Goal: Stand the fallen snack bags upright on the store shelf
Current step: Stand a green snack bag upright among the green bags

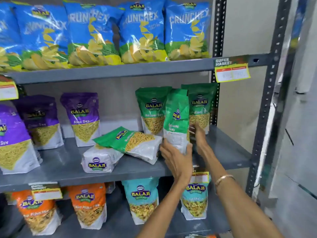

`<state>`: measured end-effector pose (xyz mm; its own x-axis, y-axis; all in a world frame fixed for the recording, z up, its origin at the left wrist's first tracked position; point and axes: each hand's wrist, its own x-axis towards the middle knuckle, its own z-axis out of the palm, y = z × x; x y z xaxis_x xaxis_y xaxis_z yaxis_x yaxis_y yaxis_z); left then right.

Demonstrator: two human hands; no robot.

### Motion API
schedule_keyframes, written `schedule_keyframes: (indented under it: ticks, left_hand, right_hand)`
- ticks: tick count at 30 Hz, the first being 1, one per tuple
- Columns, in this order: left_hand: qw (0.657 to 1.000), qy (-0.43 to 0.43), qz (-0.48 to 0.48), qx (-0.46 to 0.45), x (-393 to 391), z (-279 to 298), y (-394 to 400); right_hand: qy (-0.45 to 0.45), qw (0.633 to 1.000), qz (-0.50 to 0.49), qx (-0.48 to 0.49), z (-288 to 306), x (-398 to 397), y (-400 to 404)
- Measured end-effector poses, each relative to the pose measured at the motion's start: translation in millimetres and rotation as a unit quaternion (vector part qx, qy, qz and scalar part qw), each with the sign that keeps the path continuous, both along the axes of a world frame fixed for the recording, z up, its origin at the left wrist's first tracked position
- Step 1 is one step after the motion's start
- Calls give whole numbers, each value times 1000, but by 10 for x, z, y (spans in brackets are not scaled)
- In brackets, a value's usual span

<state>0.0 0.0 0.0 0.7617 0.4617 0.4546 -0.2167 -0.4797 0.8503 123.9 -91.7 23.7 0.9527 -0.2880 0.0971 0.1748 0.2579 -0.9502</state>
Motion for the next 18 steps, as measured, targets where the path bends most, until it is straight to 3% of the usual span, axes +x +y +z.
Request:
schedule_keyframes:
  ticks: [2, 5, 12, 18]
  left_hand:
    - [999, 37, -8, -26, 21, 33, 41]
    - [996, 43, -51, -57, 116, 18, 160]
    - [962, 72, -250, -87, 61, 73, 506]
    - [953, 91, -252, -140, -206, 152, 725]
  right_hand:
    - [28, 992, 120, 8, -34, 26, 58]
    - [35, 979, 200, -19, -104, 5, 111]
    - [-7, 987, 138, -77, -123, -199, 78]
    - [-48, 978, 37, -200, -33, -1063, 168]
